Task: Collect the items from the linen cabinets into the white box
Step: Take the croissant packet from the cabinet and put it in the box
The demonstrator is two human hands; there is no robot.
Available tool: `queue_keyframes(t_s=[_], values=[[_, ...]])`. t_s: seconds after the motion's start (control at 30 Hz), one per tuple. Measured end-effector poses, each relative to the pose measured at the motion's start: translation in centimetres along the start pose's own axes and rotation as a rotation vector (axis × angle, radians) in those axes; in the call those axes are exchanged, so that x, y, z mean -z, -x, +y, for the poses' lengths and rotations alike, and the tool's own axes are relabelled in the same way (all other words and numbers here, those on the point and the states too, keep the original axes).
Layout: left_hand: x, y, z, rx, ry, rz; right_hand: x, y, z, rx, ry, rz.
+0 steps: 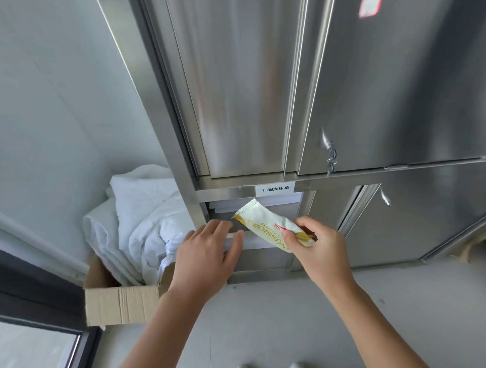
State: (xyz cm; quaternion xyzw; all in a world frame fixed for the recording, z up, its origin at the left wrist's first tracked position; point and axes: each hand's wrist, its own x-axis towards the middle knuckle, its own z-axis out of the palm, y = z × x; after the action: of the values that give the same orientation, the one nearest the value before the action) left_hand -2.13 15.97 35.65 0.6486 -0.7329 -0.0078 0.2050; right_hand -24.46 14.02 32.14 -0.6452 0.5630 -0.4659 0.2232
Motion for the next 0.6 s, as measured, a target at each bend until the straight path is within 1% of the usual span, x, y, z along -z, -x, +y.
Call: queue_keyframes(t_s=[0.2,0.37,0.5,0.6], values=[[1.6,-1.5,1.6,-0.103,-0.080,0.000,2.0,-1.0,-0.4,0.003,-0.029,0.076],[0.6,-4.1,6.4,-0.227,-0.090,-0.002,7.0,-1.2,1.4,-0.017,-0.014,0.180],[-1.7,-6.5,12.1,-0.395,-0.012,-0.062,12.9,0.8,3.5,-0.178,0.031,0.335],[-3.5,-8.1,16.5,-0.554,0.077,-0.114,16.9,3.3,4.7,-0.302,0.071,0.458]])
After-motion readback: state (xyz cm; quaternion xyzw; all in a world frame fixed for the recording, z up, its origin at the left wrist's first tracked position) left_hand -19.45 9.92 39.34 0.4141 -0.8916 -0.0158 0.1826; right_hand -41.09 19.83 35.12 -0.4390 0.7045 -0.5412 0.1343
